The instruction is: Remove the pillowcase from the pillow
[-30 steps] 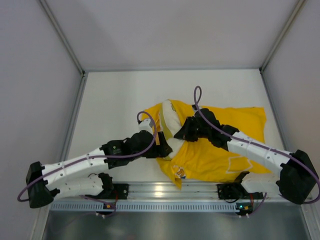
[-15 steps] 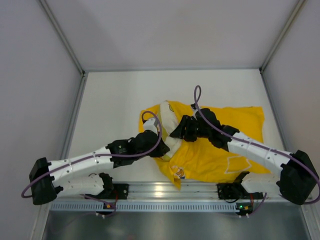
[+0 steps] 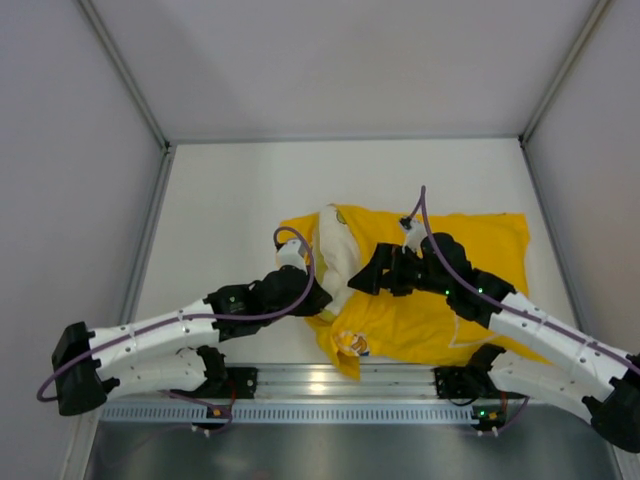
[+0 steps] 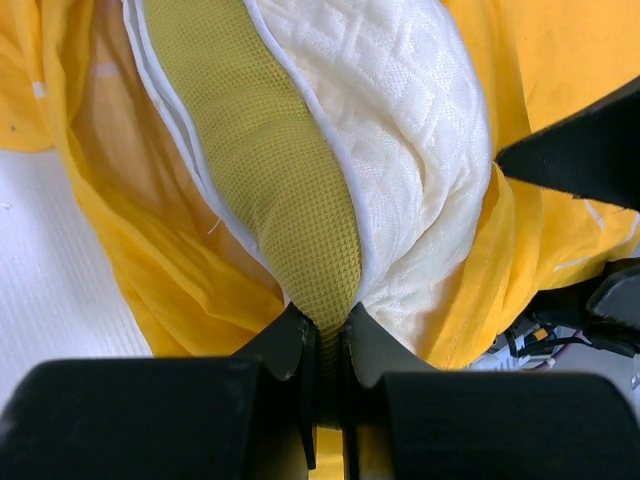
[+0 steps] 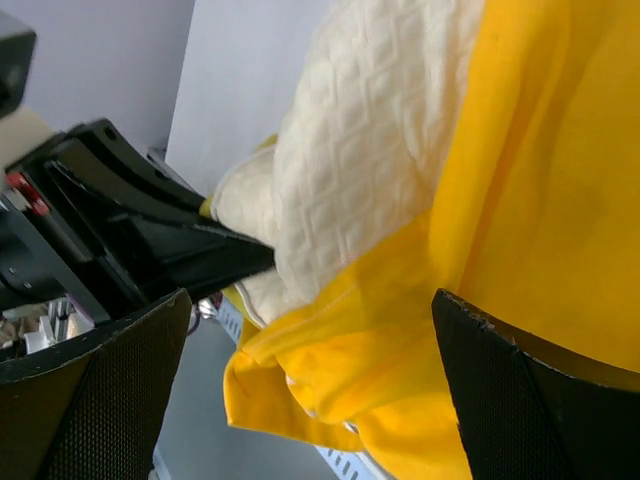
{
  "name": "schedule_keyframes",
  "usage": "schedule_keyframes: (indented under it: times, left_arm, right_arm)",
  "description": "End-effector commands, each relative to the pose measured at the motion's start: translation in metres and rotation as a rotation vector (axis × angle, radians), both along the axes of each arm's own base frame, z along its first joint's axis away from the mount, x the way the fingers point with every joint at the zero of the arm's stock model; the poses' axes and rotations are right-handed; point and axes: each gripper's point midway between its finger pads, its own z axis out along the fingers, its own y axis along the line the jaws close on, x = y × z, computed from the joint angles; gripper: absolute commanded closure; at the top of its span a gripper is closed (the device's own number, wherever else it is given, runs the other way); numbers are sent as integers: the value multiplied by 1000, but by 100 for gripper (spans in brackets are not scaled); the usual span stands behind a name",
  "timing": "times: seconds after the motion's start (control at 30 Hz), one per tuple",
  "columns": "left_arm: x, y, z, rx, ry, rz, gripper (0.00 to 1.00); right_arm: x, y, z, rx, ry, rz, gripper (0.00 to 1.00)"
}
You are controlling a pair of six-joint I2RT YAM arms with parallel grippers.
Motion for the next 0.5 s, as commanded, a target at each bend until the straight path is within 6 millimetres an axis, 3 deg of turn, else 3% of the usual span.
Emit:
schedule_keyframes:
  times: [0.0, 0.07, 0.2, 0.27, 0.3, 0.37, 0.4, 0.47]
  left_arm:
    - [11, -9, 29, -85, -66, 30, 100]
    - [15, -11, 35, -93, -75, 47, 100]
    - [25, -13, 42, -90, -96, 91, 100]
    - [31, -18, 38, -58, -111, 85, 100]
    - [34, -23, 46, -65, -120, 80, 100]
    - [35, -31, 45, -53, -113, 65, 100]
    - [36, -33, 48, -61, -115, 65, 100]
    - [36, -33, 53, -70, -120, 65, 100]
  right_arm:
    - [-25, -10, -14, -41, 15, 71, 0]
    - [-35, -14, -16, -33, 20, 87, 1]
    - [-58, -23, 7, 40, -18, 108, 1]
    - [-64, -27, 15, 58, -21, 106, 4]
    - [-67, -29, 18, 67, -23, 109, 6]
    - [-71, -30, 16, 50, -20, 130, 10]
    - [-66, -43, 0, -33, 8, 67, 10]
    - [-57, -58, -7, -98, 6, -19, 12]
